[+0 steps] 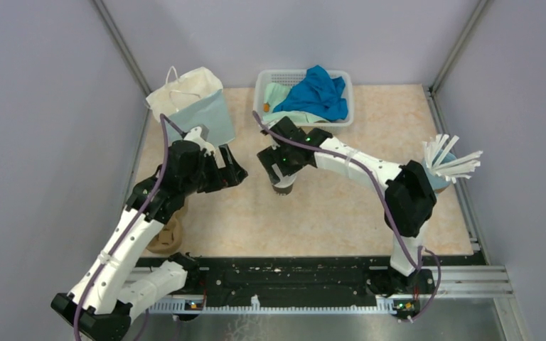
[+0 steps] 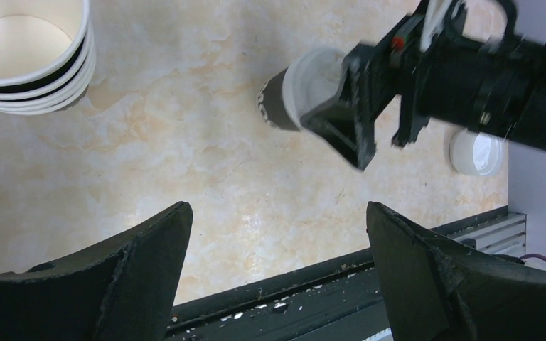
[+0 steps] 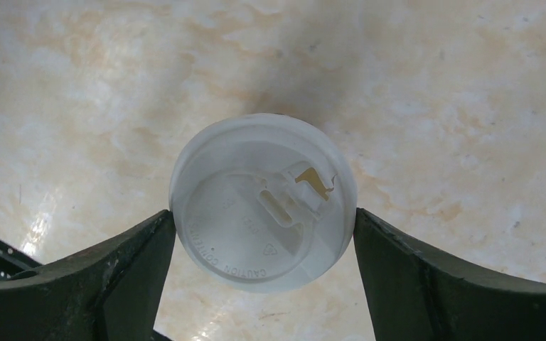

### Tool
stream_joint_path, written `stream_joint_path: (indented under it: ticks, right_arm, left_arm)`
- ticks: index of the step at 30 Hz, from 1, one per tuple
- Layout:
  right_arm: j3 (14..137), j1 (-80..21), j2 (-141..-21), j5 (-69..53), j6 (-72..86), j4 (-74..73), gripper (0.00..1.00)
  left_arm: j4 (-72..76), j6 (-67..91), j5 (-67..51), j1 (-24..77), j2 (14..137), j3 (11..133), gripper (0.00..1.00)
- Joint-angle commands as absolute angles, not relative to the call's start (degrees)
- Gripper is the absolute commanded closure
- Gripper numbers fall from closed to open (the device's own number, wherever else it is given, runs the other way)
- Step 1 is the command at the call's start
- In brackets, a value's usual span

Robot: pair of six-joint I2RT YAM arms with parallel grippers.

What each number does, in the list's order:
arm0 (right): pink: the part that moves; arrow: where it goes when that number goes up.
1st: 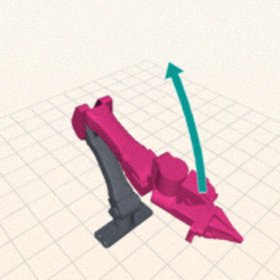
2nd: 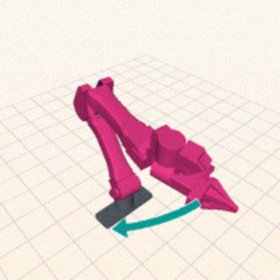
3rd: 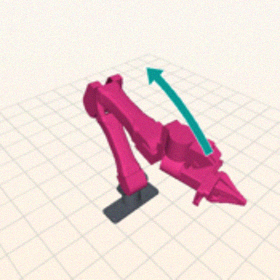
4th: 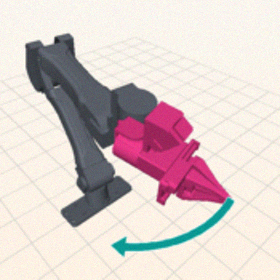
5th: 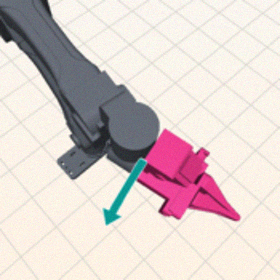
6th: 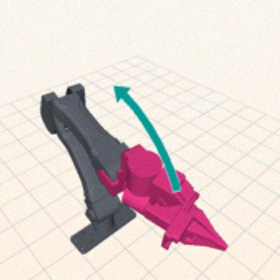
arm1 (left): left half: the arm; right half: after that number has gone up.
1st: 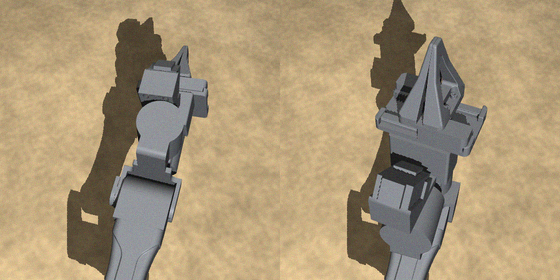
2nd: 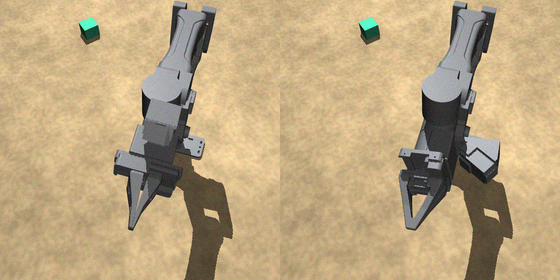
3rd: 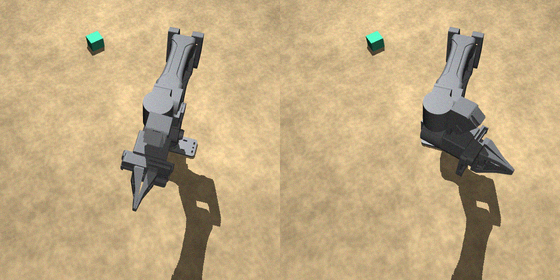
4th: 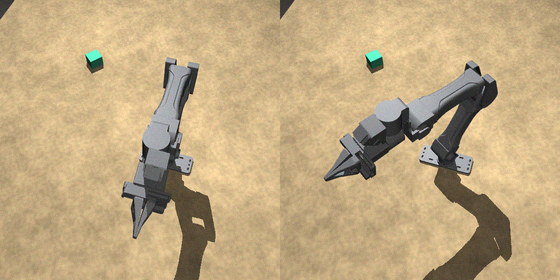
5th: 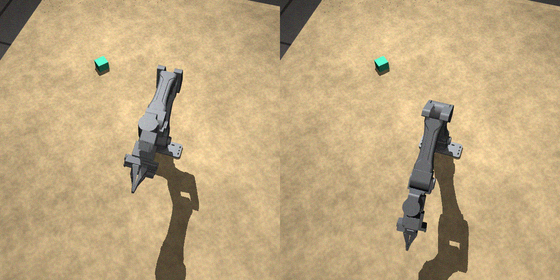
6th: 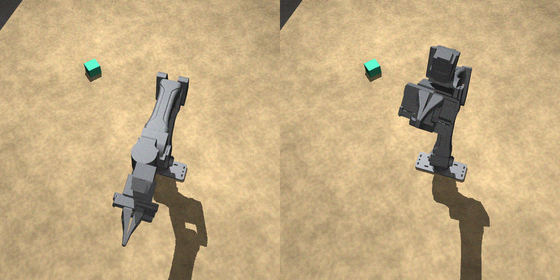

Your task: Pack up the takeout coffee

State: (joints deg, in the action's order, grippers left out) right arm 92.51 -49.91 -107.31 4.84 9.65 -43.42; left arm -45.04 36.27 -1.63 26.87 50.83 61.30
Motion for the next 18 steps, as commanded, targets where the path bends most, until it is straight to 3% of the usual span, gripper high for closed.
stream_joint_path:
  ticks: [1, 10, 18]
  right_arm:
    - [89.1, -41.0, -107.0, 7.8, 10.7, -40.4, 0.12]
    - [93.0, -24.2, -112.5, 5.9, 12.1, -41.2, 0.12]
    - [96.7, -20.6, -112.9, 1.1, 12.3, -43.5, 0.02]
  left_arm:
    - [-43.4, 35.4, -2.5, 26.9, 52.2, 63.5, 0.02]
    - [-42.2, 34.6, -5.8, 26.8, 54.7, 64.5, 0.02]
    - [-41.9, 33.7, -6.8, 26.8, 56.2, 65.6, 0.02]
